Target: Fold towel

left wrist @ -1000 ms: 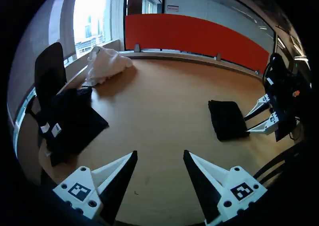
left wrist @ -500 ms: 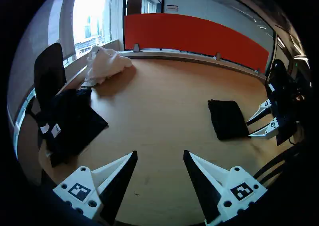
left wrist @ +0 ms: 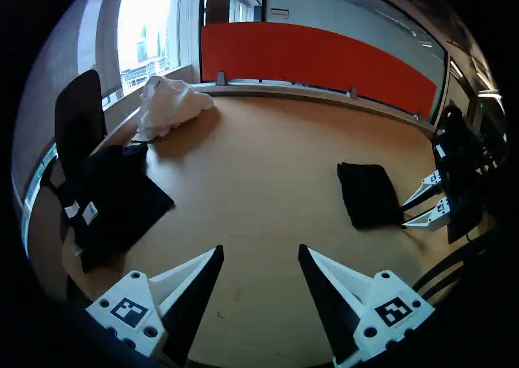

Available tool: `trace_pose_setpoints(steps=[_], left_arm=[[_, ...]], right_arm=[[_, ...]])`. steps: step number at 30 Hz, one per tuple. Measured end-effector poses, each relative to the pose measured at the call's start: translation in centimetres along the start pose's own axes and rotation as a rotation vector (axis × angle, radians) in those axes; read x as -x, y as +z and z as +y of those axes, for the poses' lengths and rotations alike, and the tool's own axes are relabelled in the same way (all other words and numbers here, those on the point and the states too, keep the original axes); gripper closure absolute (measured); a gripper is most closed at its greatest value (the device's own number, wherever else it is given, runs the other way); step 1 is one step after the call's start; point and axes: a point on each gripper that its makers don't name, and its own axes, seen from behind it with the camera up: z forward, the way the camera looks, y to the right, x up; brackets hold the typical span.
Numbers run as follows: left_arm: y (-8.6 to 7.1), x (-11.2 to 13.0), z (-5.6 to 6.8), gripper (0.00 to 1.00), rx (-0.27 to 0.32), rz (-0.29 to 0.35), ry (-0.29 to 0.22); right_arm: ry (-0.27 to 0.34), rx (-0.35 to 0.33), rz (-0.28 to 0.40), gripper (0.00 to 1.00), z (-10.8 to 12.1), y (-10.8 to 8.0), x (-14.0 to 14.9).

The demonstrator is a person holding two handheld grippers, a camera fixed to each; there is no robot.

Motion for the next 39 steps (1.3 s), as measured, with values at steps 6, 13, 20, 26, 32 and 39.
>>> trace_pose_setpoints(steps=[6, 13, 20, 26, 32, 39], left_arm=[[-0.1, 0.1, 0.0, 0.15, 0.002, 0.000, 0.000], [-0.1, 0.1, -0.1, 0.15, 0.002, -0.002, 0.003], [-0.1, 0.1, -0.1, 0.15, 0.004, -0.001, 0.004], [0.0, 0.2, 0.0, 0.15, 0.009, -0.001, 0.001], [0.0, 0.0, 0.0, 0.15, 0.014, 0.003, 0.002], [0.0, -0.3, 0.1, 0.15, 0.023, 0.010, 0.010]], right_arm=[[0.018, 0.032, 0.007, 0.72, 0.5, 0.0, 0.1], [0.029, 0.030, 0.016, 0.93, 0.5, -0.3, 0.0], [0.029, 0.020, 0.032, 0.95, 0.4, -0.7, -0.6], [0.023, 0.028, 0.050, 0.96, 0.7, -1.5, -1.5], [0.009, 0.044, 0.088, 0.96, 1.4, -2.8, -3.6], [-0.021, 0.068, 0.146, 0.96, 2.7, -4.9, -6.9]])
